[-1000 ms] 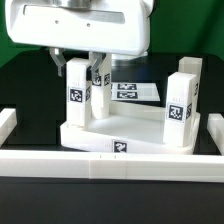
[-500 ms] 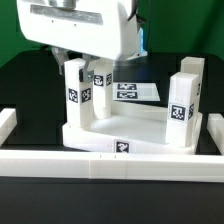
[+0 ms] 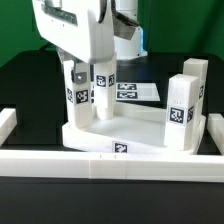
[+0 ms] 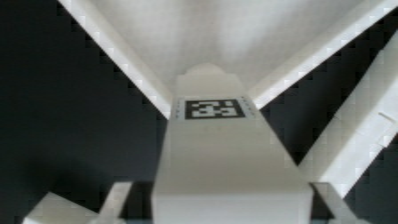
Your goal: Assemble desk
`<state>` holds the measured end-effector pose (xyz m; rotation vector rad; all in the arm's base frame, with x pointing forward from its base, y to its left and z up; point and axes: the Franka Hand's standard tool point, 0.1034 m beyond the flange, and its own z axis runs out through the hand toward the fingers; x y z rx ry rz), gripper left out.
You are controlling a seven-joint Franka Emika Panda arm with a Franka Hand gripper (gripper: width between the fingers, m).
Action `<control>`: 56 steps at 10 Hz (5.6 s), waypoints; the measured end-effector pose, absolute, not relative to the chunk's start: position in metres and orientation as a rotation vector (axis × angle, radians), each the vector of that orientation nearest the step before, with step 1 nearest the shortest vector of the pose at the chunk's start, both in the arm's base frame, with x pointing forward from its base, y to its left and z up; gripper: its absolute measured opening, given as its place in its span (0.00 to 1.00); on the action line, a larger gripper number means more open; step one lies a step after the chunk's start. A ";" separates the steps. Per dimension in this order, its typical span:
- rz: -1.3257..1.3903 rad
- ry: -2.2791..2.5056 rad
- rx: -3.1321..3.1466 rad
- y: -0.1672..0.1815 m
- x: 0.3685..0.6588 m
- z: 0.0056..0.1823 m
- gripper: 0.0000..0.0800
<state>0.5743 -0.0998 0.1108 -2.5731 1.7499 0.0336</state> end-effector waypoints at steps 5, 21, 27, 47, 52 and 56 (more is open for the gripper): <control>0.041 2.080 -2.313 -0.097 0.575 0.111 0.37; 0.007 0.640 -3.062 -0.088 0.576 0.109 0.81; -0.003 -0.003 -3.155 -0.092 0.577 0.109 0.81; -0.011 1.218 -2.898 -0.096 0.576 0.108 0.37; -0.004 1.870 -2.440 -0.102 0.575 0.107 0.37; 0.013 2.238 -2.110 -0.100 0.575 0.106 0.37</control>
Offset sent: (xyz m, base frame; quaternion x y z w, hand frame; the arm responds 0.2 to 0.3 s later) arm 0.0000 0.0000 0.0000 0.0000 0.0000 0.1938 0.9810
